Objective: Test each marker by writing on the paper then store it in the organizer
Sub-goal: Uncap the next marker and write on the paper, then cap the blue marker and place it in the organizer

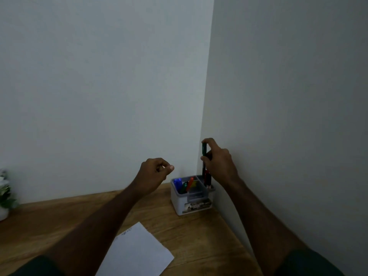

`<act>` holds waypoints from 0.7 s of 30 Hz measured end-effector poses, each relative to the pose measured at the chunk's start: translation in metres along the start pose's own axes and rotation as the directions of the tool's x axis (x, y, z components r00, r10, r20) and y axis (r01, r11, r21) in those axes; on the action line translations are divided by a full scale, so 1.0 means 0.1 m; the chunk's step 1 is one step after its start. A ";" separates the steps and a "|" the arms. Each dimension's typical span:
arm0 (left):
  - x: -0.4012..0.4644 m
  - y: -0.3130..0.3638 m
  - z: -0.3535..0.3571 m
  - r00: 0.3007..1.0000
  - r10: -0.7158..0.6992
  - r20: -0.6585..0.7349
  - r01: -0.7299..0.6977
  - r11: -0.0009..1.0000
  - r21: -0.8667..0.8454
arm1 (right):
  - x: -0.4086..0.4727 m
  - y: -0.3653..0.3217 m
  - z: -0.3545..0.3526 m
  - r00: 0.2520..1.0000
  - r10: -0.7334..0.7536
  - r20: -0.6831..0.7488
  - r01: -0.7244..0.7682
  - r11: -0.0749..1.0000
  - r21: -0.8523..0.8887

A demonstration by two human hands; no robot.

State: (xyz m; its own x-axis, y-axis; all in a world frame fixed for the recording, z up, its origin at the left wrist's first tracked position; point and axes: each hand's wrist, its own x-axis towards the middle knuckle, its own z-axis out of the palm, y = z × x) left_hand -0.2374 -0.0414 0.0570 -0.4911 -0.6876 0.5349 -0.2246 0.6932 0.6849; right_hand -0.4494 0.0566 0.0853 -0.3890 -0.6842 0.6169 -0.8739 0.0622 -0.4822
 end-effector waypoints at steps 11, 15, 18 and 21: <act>-0.07 -0.15 0.07 0.999 -0.016 0.047 0.013 0.998 0.054 | -0.14 0.25 0.30 0.981 0.068 0.183 -0.045 0.991 -0.127; -0.11 -0.16 0.01 0.999 -0.010 0.043 0.008 0.998 0.058 | -0.17 0.21 0.27 0.983 0.077 0.167 -0.057 0.991 -0.122; -0.18 -0.17 -0.08 0.999 -0.015 0.038 0.013 0.998 0.061 | -0.20 0.07 0.25 0.999 -0.047 -0.018 0.045 0.992 -0.117; -0.30 -0.18 -0.25 1.000 -0.014 0.022 0.012 0.998 0.068 | -0.29 -0.29 0.31 0.979 -0.181 -0.094 0.177 0.983 -0.050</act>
State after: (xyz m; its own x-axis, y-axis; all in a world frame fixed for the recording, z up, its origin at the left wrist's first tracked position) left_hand -0.1975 -0.0384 0.0406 -0.5060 -0.6922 0.5146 -0.2874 0.6978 0.6561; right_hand -0.4036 0.0524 0.0621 -0.2499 -0.6125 0.7500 -0.9425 -0.0238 -0.3335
